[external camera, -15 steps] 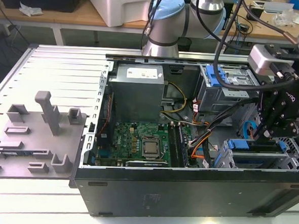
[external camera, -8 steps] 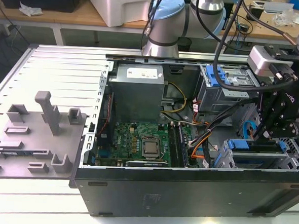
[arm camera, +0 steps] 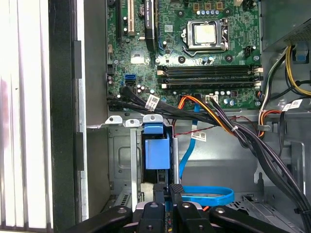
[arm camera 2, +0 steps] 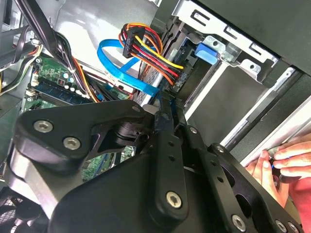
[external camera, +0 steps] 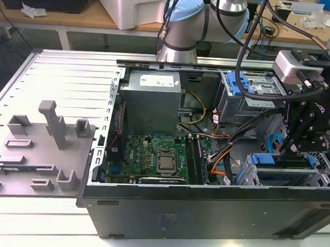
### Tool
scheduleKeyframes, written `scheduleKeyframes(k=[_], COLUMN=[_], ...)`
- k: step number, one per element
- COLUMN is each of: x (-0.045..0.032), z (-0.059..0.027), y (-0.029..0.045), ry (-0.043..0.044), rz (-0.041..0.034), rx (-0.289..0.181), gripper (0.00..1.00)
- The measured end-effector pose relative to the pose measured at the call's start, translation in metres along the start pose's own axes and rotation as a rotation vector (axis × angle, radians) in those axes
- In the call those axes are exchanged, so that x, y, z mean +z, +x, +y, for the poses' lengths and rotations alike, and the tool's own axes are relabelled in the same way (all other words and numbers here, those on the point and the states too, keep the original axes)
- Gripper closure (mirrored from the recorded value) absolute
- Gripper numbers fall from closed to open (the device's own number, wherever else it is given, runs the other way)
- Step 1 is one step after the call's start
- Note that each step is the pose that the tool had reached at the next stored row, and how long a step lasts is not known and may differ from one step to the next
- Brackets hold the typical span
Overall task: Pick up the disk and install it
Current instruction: 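Insert the second disk wire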
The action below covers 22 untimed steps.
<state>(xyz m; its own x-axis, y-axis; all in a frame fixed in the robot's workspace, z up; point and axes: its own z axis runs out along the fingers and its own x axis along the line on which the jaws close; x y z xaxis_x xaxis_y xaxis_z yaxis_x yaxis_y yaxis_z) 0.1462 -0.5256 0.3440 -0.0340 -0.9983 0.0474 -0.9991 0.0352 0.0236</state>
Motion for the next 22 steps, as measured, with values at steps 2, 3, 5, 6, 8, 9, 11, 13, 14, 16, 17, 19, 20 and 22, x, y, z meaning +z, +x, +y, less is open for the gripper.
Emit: scheduleKeyframes(k=[2, 3, 5, 6, 8, 9, 11, 13, 14, 16, 17, 19, 20, 22], x=[0.0000, -0.0001, -0.0001, -0.0002, -0.0009, -0.0015, -0.0016, -0.0017, -0.0018, -0.0017, -0.0017, -0.0017, -0.0016, -0.0011], z=[0.0000, 0.0000, 0.0000, 0.0000, 0.0000, 0.0000, 0.0000, 0.0000, 0.0000, -0.0001, -0.0001, -0.0003, -0.0004, -0.0004], y=[-0.0002, -0.0003, -0.0003, -0.0003, -0.0003, -0.0002, -0.0002, -0.0003, -0.0004, -0.0007, -0.0008, -0.0010, -0.0011, -0.0012], ry=[0.0000, -0.0004, -0.0008, -0.0009, -0.0013, -0.0015, -0.0016, -0.0016, -0.0016, -0.0016, -0.0016, -0.0016, -0.0016, -0.0016], rz=[0.0000, 0.0001, -0.0002, -0.0002, -0.0001, 0.0000, 0.0000, 0.0002, 0.0003, 0.0000, 0.0000, 0.0001, 0.0001, 0.0000], rx=[0.000, 0.000, 0.000, 0.000, 0.000, 0.000, 0.000, 0.000, 0.000, 0.000, 0.000, 0.000, 0.000, 0.000], gripper=[0.84, 0.84, 0.84, 0.84, 0.84, 0.84, 0.84, 0.84, 0.84, 0.84, 0.84, 0.84, 0.84, 0.84])
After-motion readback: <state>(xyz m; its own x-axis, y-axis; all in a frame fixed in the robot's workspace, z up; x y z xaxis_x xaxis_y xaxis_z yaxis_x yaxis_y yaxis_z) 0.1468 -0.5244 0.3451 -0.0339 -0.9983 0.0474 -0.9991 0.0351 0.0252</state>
